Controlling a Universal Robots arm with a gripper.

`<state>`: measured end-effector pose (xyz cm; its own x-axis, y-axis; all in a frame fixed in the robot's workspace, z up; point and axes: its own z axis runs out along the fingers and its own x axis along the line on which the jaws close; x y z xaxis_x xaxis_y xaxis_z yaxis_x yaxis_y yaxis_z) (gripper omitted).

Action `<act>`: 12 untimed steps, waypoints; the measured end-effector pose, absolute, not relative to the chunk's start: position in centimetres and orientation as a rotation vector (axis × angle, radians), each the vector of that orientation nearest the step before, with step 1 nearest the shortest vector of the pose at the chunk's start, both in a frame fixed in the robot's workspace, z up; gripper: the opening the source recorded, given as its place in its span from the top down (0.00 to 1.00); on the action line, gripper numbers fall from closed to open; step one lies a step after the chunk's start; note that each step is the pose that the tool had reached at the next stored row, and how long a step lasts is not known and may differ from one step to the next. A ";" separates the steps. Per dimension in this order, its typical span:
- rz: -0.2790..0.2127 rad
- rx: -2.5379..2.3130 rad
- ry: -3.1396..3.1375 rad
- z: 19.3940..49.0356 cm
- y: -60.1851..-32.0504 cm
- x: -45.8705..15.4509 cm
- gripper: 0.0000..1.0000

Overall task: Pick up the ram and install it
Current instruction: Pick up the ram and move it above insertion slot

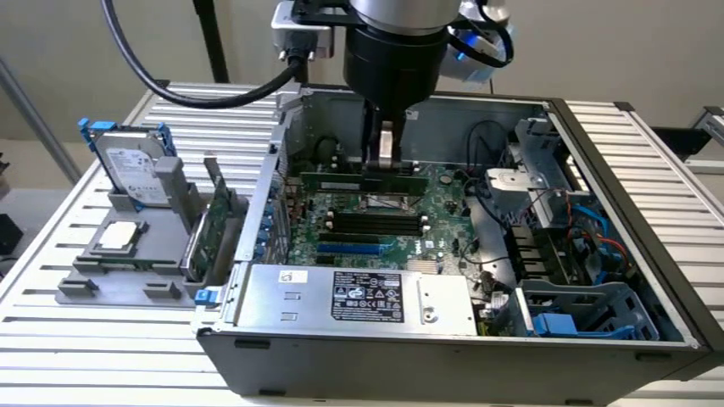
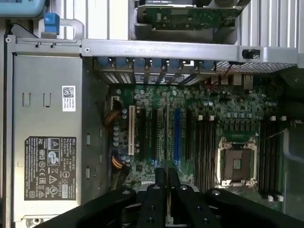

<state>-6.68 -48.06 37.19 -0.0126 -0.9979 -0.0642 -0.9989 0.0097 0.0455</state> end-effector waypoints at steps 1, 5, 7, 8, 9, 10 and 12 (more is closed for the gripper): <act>0.121 -2.198 2.222 37.1 -47.6 -6.5 1.00; 0.121 -2.198 2.222 36.5 -45.9 -5.9 1.00; 0.121 -2.198 2.222 36.2 -45.0 -5.6 1.00; 0.121 -2.198 2.222 36.0 -44.6 -5.5 1.00; 0.121 -2.198 2.222 35.8 -44.2 -5.4 1.00; 0.121 -2.198 2.222 35.6 -43.8 -5.3 1.00; 0.121 -2.198 2.222 35.3 -43.0 -5.1 1.00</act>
